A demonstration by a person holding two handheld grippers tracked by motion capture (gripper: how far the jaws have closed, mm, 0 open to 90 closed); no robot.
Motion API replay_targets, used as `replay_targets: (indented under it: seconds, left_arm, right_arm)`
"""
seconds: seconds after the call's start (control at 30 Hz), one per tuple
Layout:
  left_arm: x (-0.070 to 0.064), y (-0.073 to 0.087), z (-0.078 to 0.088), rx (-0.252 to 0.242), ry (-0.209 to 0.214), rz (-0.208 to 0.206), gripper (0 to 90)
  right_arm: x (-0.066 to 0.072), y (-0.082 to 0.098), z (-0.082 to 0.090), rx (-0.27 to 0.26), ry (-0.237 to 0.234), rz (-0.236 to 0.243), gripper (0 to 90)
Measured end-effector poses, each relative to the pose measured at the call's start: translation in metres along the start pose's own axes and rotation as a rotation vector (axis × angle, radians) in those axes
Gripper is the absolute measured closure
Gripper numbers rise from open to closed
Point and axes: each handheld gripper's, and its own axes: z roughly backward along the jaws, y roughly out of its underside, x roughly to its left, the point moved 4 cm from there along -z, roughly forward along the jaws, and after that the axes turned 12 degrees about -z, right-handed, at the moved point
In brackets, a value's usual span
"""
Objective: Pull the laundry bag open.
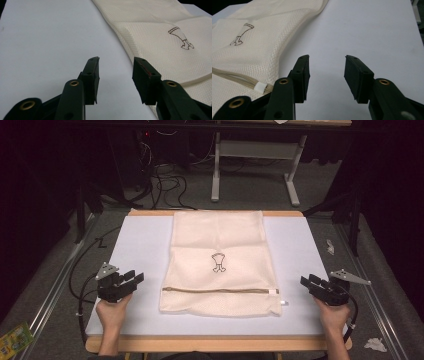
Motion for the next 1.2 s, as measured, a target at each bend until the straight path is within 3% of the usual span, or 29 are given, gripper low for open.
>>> replay_targets:
  seconds: [1.2]
  left_arm:
    - [0.0,0.01,-0.031,0.031,-0.053,-0.007,55.7]
  right_arm:
    - [0.003,0.003,-0.025,0.042,0.054,0.013,56.9]
